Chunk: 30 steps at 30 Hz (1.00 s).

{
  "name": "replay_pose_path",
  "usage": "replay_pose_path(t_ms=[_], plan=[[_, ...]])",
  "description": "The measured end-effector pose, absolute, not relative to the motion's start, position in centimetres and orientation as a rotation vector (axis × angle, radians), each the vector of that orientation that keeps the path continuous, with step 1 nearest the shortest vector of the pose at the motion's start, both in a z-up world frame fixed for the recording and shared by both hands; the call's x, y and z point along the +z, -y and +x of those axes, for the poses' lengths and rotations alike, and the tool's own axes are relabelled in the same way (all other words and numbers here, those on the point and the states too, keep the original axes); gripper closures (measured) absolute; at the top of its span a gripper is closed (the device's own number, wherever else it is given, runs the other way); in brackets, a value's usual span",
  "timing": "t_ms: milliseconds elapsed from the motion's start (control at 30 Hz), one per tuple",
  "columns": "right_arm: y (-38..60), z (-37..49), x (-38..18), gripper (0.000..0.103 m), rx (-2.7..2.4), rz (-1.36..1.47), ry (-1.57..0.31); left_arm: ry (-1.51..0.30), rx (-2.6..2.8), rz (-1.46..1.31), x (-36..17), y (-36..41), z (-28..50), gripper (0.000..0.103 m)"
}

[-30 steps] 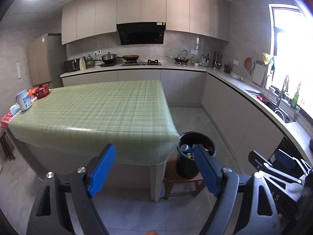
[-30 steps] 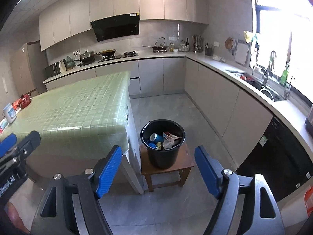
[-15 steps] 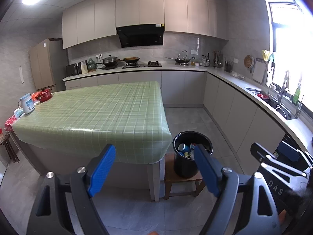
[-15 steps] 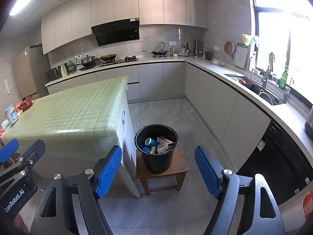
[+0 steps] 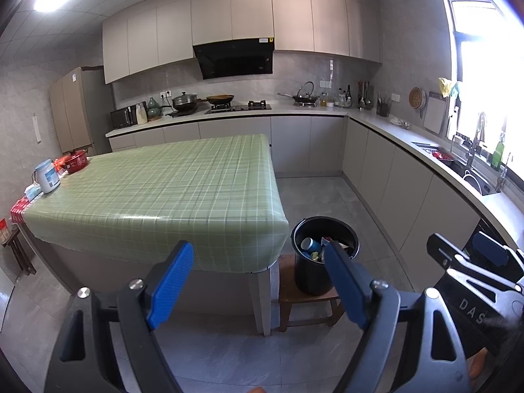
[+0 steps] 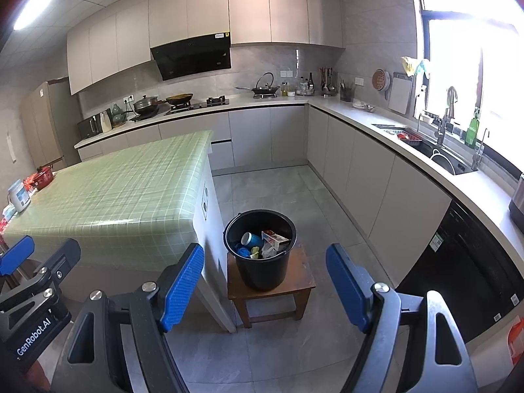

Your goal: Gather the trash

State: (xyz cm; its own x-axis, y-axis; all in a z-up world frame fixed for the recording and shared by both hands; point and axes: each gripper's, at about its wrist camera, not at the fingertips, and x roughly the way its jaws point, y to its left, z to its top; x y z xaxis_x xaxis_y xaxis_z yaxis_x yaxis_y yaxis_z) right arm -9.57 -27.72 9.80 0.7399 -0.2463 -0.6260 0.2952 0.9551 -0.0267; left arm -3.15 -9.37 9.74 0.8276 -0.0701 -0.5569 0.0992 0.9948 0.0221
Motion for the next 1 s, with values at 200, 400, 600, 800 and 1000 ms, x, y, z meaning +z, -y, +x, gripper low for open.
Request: replay_pose_path(t_ms=[200,400,600,800,1000], plan=[[27.76,-9.62,9.83,0.024,-0.297,0.072,-0.675,-0.590,-0.090,0.049,9.83,9.22,-3.19,0.017],[27.66,-9.66,9.86,0.024,-0.299,0.066,-0.678,-0.592,-0.093,0.048,9.87,9.12,-3.21,0.017],[27.50,-9.67,10.04,0.024,-0.298,0.066,-0.680,-0.594,-0.097,0.051,9.90,8.96,-3.31,0.016],[27.45,-9.60,10.08,0.024,-0.297,0.069,-0.681,-0.595,-0.097,0.051,9.93,9.02,-3.39,0.016],[27.39,-9.53,10.06,0.024,-0.293,0.070,-0.687,-0.603,-0.101,0.049,9.85,8.88,-3.47,0.016]])
